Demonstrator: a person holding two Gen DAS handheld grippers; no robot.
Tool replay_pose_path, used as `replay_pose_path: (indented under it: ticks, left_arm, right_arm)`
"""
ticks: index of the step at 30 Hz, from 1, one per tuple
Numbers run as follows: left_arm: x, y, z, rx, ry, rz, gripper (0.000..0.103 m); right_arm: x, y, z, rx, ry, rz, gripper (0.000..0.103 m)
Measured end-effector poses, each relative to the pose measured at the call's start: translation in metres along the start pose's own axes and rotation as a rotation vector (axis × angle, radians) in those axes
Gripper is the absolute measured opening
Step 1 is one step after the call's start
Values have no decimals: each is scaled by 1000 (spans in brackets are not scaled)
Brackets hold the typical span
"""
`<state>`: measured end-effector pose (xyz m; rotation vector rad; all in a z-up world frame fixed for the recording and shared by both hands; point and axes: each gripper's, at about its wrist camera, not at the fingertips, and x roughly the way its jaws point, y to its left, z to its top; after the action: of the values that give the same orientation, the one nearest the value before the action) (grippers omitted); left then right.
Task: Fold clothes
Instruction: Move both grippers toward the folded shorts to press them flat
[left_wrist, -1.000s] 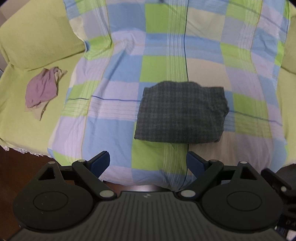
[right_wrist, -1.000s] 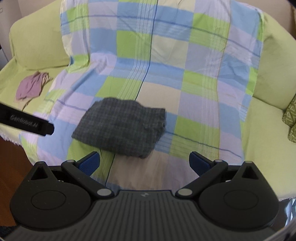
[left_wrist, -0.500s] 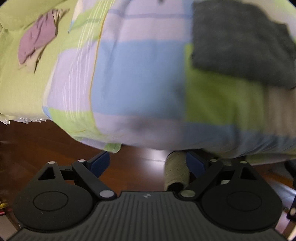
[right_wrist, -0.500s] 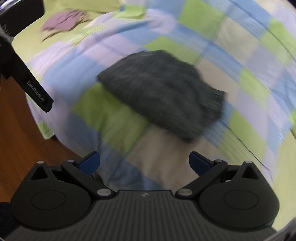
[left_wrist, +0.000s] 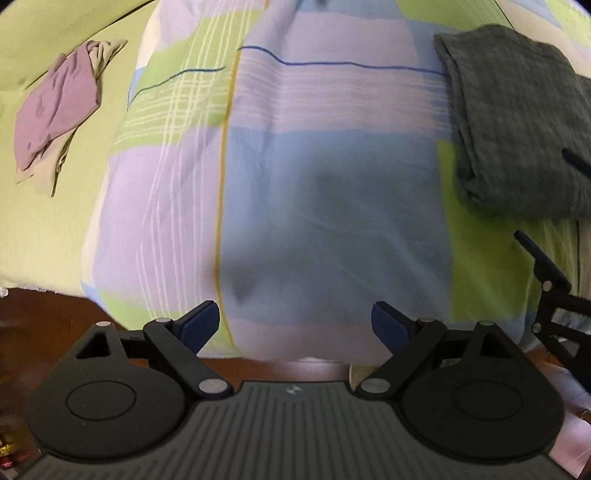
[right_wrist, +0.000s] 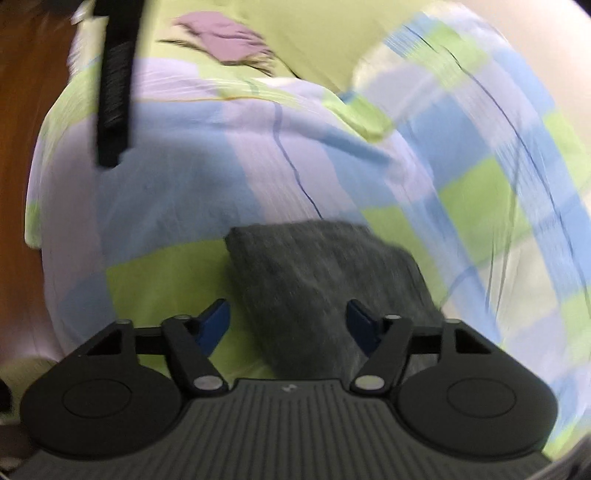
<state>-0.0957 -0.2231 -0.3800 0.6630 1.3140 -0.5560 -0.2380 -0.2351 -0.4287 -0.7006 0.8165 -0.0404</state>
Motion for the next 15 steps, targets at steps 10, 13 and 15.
replay_pose_path:
  ticks: [10,13,15]
  left_arm:
    - [3,11,27,-108,10,-256,91]
    - [13,19,40,-238,71,-465,91]
    - [23,23,48,-348,119,-607,91]
  right_arm:
    - [22,5,0,-36,-17,24,26]
    - [17,1,0,-22,-35,21,25]
    - [12,-4,-1,-7,-51,15,25]
